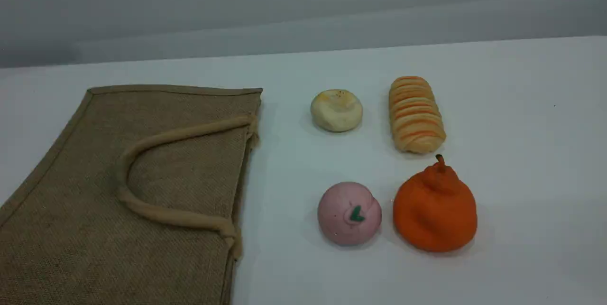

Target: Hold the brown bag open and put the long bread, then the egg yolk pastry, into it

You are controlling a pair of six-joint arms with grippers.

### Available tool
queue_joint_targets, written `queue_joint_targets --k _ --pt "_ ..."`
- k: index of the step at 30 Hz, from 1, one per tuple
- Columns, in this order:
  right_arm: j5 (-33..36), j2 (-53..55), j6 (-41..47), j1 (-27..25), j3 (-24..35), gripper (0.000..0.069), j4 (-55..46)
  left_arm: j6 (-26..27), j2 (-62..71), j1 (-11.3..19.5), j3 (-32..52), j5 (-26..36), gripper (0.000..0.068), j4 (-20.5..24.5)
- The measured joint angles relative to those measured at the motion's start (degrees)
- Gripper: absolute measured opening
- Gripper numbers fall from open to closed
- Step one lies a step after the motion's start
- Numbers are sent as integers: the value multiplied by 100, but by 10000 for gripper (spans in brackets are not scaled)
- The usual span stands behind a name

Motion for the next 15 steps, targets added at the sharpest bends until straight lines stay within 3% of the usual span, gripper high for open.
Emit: queue_joint_targets --k 3,6,10,15 --pt "-128 13 0 0 -98 416 38 -99 234 0 -164 -312 475 0" --pt "-678 338 -7 0 -282 416 200 -442 744 0 -382 -797 475 0" --pt "-1581 1317 -274 0 -562 416 494 -526 1846 0 -864 -1491 475 -5" --pt "-2551 2855 -890 0 -873 416 1311 -483 3549 0 -1699 -1727 475 -201"
